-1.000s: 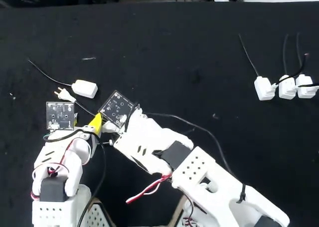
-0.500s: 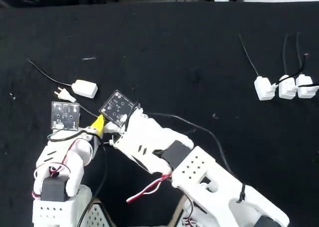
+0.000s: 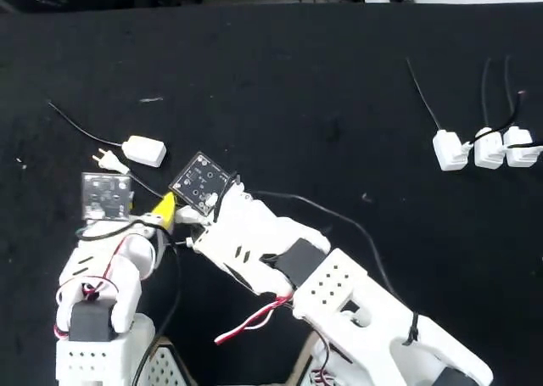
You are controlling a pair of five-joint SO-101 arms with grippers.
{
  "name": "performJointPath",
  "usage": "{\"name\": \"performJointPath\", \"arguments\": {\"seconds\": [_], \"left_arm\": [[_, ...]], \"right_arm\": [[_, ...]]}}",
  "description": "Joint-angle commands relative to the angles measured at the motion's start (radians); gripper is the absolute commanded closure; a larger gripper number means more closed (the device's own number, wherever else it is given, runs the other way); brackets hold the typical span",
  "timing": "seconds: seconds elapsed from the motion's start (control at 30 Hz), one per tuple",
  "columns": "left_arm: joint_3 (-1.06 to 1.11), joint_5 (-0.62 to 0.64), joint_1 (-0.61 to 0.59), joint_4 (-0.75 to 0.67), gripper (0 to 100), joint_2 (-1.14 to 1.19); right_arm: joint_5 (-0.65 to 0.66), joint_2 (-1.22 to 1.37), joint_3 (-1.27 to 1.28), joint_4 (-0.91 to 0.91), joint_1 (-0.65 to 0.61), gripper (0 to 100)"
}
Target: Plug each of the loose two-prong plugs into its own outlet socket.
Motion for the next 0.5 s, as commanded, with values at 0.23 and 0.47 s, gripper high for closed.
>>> {"name": "performJointPath", "arguments": {"seconds": [0.23, 0.47], "left_arm": [[0.002, 0.032, -0.051, -0.018, 78, 0.012], [0.002, 0.032, -0.051, -0.018, 78, 0.009]], "right_arm": [[-0.008, -0.051, -0.039, -0.003, 0.034, 98.8], [-0.009, -0.051, -0.036, -0.005, 0.032, 98.8]]}}
